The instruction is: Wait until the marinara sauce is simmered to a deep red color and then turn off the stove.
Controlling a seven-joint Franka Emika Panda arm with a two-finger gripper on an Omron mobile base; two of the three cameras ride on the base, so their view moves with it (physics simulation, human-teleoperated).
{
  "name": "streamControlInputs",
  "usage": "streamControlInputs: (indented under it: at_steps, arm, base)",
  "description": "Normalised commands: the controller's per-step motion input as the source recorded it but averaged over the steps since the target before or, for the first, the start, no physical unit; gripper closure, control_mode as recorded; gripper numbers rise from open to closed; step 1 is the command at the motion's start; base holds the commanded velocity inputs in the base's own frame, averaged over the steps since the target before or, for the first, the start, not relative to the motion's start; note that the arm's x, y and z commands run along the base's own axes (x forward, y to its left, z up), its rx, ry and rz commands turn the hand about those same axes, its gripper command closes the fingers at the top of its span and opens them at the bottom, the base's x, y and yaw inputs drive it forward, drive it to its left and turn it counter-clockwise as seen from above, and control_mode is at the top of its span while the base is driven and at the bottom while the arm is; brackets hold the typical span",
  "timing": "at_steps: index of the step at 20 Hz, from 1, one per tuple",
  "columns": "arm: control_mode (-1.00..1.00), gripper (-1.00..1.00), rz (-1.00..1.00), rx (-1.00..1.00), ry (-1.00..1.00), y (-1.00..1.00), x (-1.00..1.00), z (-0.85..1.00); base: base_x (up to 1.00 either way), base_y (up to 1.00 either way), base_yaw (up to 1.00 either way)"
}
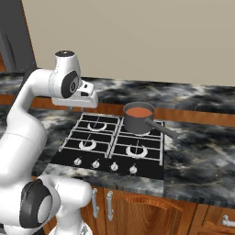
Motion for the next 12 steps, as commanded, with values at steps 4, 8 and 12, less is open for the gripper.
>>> streamControlInputs:
  at_steps: [4,8,12]
  arm:
    - [-1.0,-1.0,0.0,0.0,-0.06,-0.04,-0.44,0.0]
    - [-1.0,-1.0,0.0,0.0,0.0,0.0,-0.02,0.0]
    - [-1.0,-1.0,0.0,0.0,0.0,0.0,0.0,0.0]
  base:
    - [0.0,0.0,0.0]
    - [0.0,0.0,0.0]
    - [0.0,0.0,0.0]
